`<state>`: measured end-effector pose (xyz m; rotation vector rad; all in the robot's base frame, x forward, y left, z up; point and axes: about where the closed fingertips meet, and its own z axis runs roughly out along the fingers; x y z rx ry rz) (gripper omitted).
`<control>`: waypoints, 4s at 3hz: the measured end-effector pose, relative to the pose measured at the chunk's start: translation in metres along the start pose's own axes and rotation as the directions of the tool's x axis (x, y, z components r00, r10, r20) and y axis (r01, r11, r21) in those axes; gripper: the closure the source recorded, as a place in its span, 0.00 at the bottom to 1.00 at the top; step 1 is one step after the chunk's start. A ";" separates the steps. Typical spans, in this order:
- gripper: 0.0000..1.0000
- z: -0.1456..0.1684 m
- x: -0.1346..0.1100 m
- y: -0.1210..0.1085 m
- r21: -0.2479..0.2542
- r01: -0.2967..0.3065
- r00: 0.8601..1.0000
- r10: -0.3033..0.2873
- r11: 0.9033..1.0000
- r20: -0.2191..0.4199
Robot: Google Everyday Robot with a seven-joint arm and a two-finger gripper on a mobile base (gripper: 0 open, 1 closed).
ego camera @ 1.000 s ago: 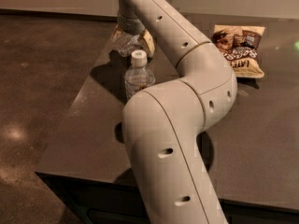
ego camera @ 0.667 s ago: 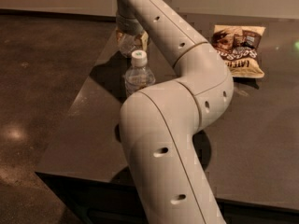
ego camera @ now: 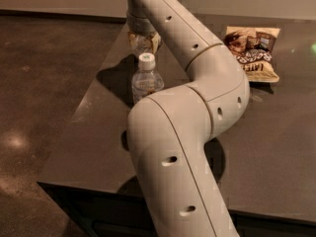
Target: Move water bottle near brown chip bag
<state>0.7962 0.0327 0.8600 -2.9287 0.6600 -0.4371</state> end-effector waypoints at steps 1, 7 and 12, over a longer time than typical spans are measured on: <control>1.00 -0.010 0.008 0.016 -0.014 -0.040 0.999 0.040 0.999 -0.022; 1.00 -0.044 -0.002 0.156 0.037 -0.215 0.962 0.206 0.976 0.179; 0.00 -0.030 -0.008 0.192 -0.056 -0.167 0.968 0.174 0.984 0.181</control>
Offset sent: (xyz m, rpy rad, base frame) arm -0.0601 -0.0825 0.0366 -0.0228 0.0419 -0.1806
